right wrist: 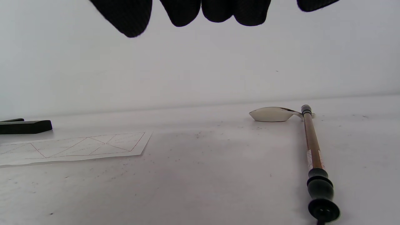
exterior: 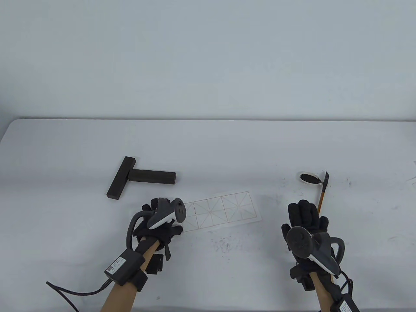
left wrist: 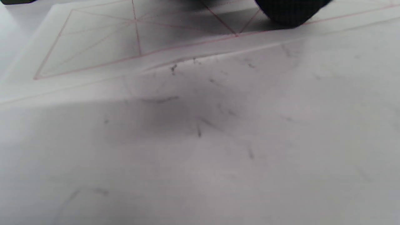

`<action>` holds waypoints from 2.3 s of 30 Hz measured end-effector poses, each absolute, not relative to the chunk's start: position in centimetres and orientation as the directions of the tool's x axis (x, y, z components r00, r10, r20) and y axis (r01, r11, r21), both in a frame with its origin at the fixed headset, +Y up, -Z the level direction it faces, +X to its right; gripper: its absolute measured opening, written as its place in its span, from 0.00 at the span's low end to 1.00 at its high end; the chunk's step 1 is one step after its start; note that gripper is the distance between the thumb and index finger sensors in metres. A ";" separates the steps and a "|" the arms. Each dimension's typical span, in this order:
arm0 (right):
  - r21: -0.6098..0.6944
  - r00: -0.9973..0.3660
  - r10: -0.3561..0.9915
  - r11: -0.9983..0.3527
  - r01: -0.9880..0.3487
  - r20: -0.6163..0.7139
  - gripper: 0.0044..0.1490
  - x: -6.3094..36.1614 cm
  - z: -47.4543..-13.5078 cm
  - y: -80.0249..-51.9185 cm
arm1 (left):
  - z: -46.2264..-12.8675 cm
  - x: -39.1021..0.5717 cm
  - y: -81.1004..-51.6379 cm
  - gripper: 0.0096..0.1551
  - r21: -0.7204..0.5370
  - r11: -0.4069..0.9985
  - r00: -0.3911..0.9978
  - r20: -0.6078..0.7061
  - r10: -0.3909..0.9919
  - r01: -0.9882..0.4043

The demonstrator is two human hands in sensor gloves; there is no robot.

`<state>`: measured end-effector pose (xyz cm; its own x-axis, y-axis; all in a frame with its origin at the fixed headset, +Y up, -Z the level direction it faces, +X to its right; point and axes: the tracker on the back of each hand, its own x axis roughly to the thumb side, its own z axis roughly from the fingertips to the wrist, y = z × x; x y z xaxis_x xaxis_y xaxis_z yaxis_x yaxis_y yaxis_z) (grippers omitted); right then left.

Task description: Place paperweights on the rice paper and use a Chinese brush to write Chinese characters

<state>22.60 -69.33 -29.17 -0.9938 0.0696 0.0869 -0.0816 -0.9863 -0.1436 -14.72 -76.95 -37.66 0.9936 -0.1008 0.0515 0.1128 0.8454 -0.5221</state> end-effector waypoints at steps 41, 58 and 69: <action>-0.106 -0.991 0.080 -0.990 -0.091 0.102 0.42 22.3 -29.2 -69.6 | -30.5 -10.9 -77.1 0.53 -0.489 0.835 0.951 0.284 -0.122 0.253; -0.104 -0.991 0.103 -0.988 -0.112 0.087 0.41 22.8 -29.3 -69.5 | -31.9 -13.2 -74.0 0.52 -0.487 0.868 0.978 0.210 0.008 0.098; -0.094 -0.992 0.102 -0.989 -0.110 0.079 0.41 22.9 -29.3 -69.5 | -38.6 -22.5 -68.4 0.51 -0.309 0.942 0.968 -0.245 0.057 -0.134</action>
